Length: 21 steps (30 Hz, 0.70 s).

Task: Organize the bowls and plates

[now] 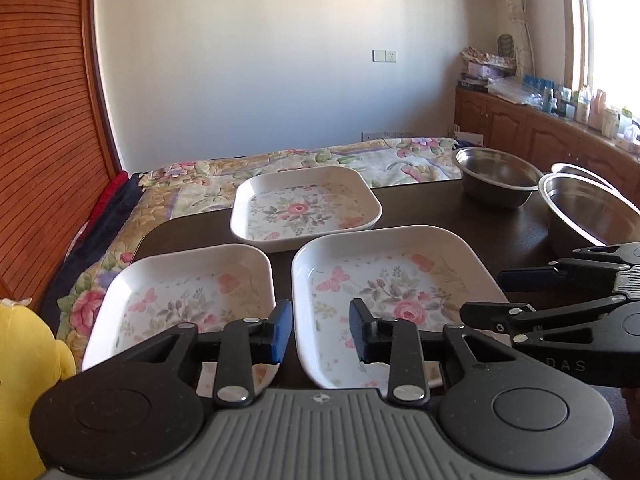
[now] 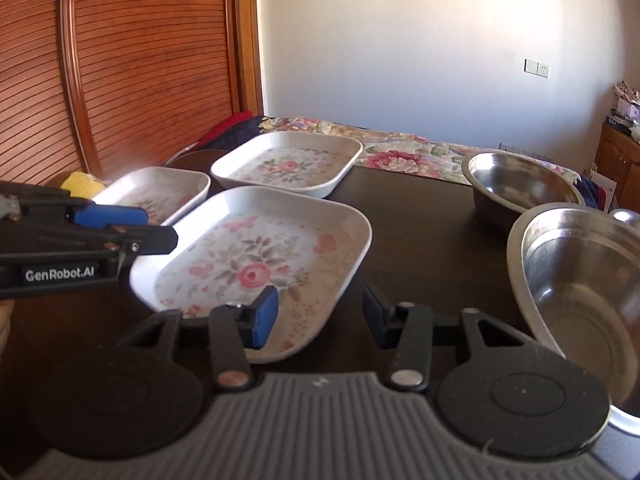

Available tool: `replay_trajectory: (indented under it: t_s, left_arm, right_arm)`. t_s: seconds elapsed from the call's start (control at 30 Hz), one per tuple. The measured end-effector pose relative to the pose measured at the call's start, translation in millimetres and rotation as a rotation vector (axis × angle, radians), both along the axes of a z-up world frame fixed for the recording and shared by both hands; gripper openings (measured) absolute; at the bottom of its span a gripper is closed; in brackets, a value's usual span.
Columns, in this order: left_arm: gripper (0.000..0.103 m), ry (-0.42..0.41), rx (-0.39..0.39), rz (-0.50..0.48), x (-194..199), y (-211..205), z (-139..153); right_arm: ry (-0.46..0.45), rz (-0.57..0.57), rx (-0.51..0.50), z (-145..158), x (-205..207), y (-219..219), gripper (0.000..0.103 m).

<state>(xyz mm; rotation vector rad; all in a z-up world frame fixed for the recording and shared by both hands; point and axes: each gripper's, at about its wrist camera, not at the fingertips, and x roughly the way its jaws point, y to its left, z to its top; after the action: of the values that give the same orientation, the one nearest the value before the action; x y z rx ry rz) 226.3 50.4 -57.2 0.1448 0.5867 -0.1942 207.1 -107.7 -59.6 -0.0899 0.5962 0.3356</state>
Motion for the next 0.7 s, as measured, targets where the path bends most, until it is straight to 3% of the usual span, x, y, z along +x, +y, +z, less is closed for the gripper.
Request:
replay_trajectory:
  t_s: [0.13, 0.4, 0.7]
  left_arm:
    - [0.028, 0.011, 0.029, -0.015, 10.5, -0.3, 0.0]
    - [0.028, 0.022, 0.067, -0.026, 20.3, -2.0, -2.6]
    - [0.028, 0.047, 0.096, -0.039, 26.6, -6.4, -8.1]
  right_arm:
    - [0.011, -0.002, 0.004, -0.4, 2.9, 0.4, 0.046]
    - [0.022, -0.012, 0.006, -4.6, 4.9, -1.0, 0.031]
    - [0.023, -0.021, 0.031, -6.2, 3.6, -4.7, 0.029]
